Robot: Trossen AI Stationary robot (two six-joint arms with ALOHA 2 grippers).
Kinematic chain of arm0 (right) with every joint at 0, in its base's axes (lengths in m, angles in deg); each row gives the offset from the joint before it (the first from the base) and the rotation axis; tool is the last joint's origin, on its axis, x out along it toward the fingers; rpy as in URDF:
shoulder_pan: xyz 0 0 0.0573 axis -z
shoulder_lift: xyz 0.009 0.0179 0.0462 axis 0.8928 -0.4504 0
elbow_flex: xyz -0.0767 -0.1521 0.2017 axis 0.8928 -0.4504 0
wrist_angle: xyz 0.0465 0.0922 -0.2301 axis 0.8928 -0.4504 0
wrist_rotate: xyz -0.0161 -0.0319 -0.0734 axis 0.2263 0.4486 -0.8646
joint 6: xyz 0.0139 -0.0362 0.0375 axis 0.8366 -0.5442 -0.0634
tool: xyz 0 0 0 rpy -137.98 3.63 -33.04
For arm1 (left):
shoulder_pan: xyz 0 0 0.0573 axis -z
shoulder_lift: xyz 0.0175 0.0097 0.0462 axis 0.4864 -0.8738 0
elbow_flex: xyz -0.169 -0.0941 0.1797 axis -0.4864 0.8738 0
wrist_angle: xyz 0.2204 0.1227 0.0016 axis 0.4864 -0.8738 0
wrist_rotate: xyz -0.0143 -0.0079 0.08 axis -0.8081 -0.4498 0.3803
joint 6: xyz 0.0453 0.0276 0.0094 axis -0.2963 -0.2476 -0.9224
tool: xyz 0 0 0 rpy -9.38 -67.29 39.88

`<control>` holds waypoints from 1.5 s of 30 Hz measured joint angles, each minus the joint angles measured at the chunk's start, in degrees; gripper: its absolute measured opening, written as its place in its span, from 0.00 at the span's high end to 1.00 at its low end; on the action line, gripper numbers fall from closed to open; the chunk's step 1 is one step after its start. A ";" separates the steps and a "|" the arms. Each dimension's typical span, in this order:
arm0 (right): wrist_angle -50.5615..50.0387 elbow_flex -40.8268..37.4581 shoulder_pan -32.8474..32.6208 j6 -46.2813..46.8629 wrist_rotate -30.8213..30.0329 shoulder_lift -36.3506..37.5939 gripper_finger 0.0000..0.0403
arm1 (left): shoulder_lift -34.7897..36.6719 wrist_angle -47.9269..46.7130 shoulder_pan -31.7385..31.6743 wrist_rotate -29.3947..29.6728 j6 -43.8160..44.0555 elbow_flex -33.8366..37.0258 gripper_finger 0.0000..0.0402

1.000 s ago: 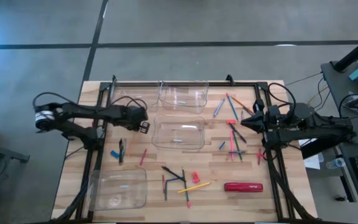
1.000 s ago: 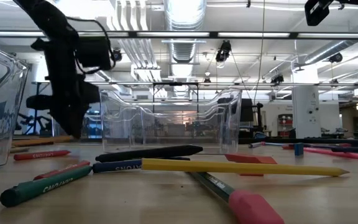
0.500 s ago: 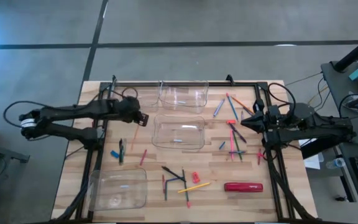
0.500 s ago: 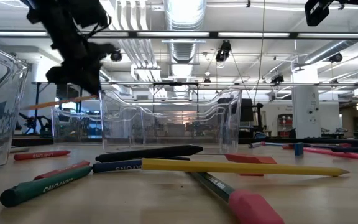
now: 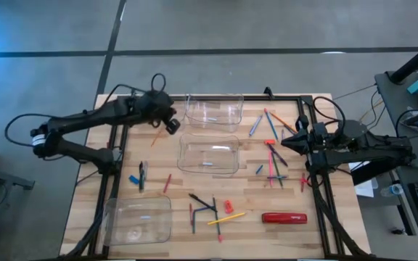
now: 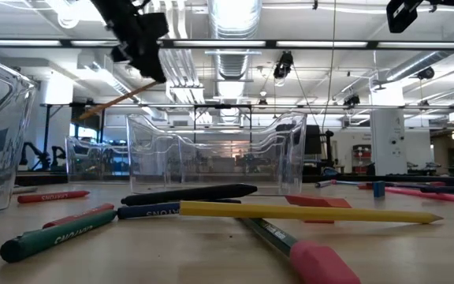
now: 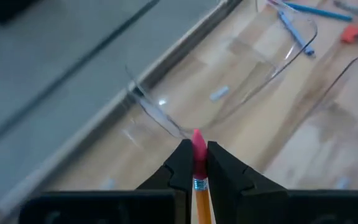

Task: Sort crayons/erasers/pens/pencils in bins
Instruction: Put the bottom orange pencil into the top left transparent bin, then put the right blue eraser into the middle transparent bin

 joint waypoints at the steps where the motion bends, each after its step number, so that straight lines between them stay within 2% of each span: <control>1: 0.01 0.00 0.00 -0.01 0.00 0.00 0.96 | -1.26 -0.15 -0.46 0.53 -2.76 -1.17 0.97; 8: -0.01 0.00 0.00 -0.11 -0.02 0.00 0.96 | -9.75 -0.51 -4.10 6.84 -18.62 -7.98 0.97; 16: -0.25 0.00 0.00 -0.48 -0.02 -0.02 0.96 | -16.71 -0.81 -9.52 9.82 -30.11 -9.28 0.97; 25: -0.23 0.00 0.00 -1.50 -0.07 -0.02 0.96 | -23.92 -0.75 -13.11 9.80 -36.73 -9.28 0.97; 35: -0.27 0.00 0.00 -1.50 -0.04 -0.04 0.96 | -30.04 1.23 -14.39 9.84 -38.82 -9.28 0.96; 38: -0.27 0.00 0.00 -1.62 -0.04 -0.04 0.96 | -30.85 1.66 -14.41 9.98 -38.95 -9.28 0.90; 45: -0.25 0.00 0.00 -2.57 -0.04 -0.04 0.96 | -28.99 1.34 -14.42 13.76 -39.92 -9.75 0.68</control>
